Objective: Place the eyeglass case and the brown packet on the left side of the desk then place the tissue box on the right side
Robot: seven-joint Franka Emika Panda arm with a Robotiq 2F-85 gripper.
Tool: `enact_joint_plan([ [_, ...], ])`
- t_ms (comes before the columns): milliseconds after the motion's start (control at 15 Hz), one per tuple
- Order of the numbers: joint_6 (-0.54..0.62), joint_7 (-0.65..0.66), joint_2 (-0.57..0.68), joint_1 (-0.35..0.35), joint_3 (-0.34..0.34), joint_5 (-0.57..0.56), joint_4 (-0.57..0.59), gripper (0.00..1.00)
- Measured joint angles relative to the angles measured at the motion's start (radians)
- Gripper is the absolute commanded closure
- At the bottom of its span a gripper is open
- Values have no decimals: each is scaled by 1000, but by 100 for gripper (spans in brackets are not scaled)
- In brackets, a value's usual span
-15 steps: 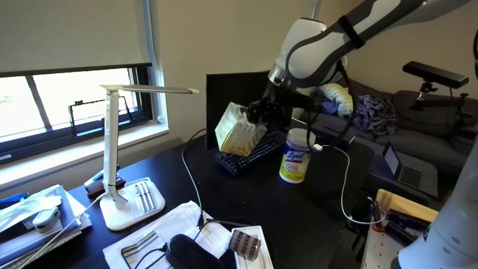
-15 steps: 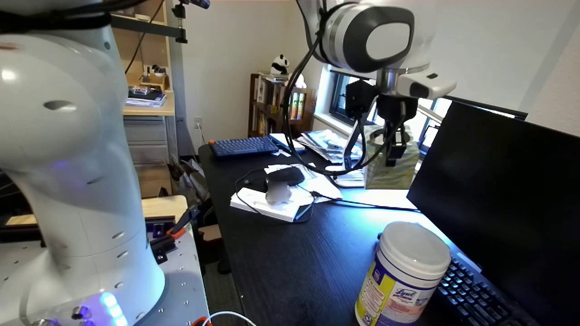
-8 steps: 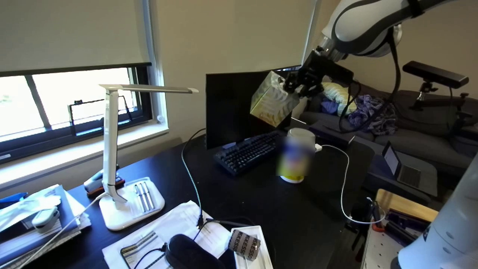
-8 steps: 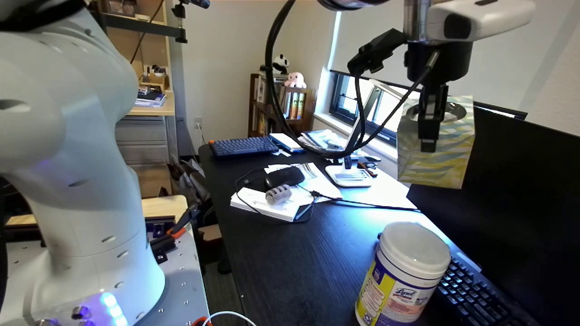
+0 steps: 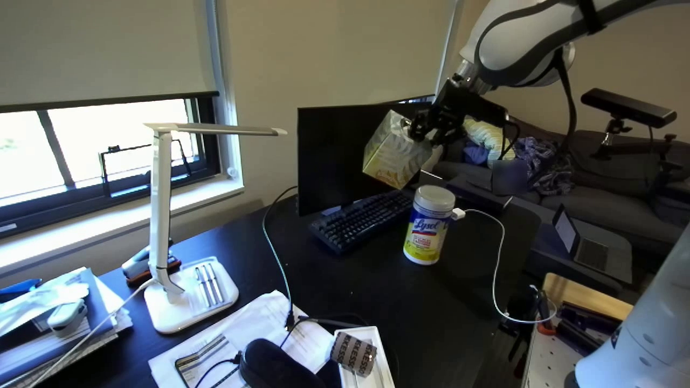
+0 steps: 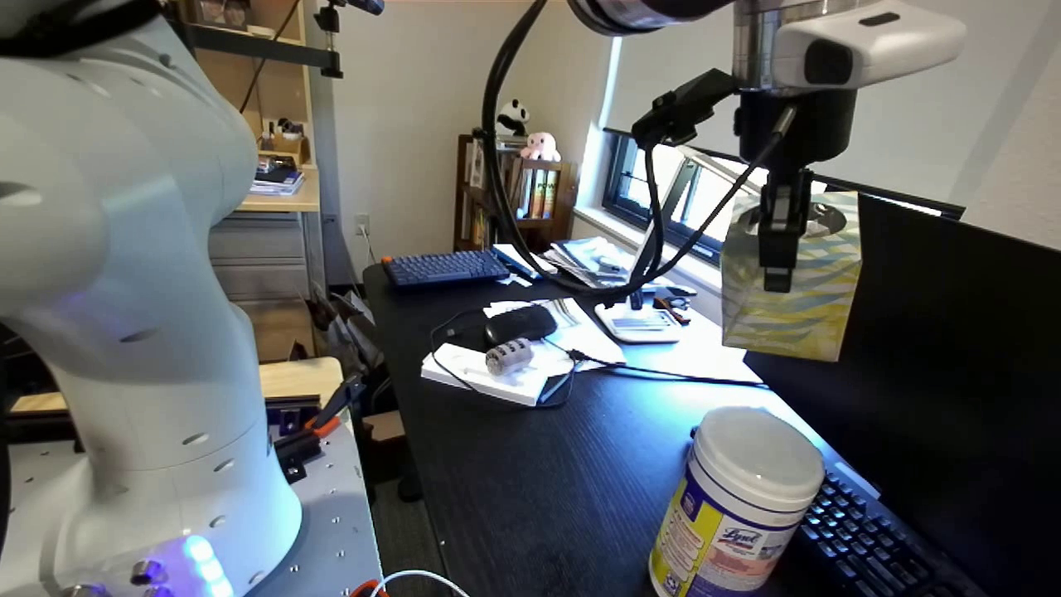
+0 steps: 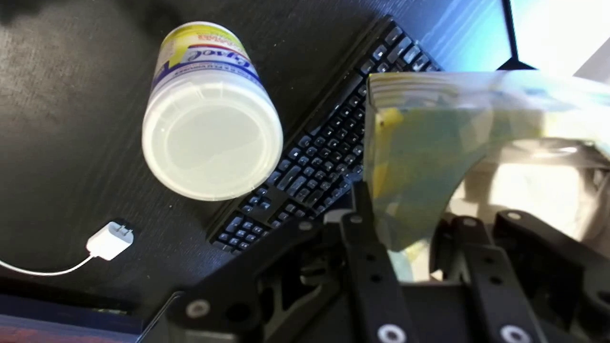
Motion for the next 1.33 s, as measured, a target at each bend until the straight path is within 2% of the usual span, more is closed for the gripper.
enact_joint_plan([
  [333,-168,114,-82,-114,54,-192,-7,96],
  [600,-351,114,-185,-132,53,-240,-18,97],
  [800,-441,107,-206,-131,40,-242,-21,97],
  [1333,-457,82,-239,-162,-82,-239,-108,96],
])
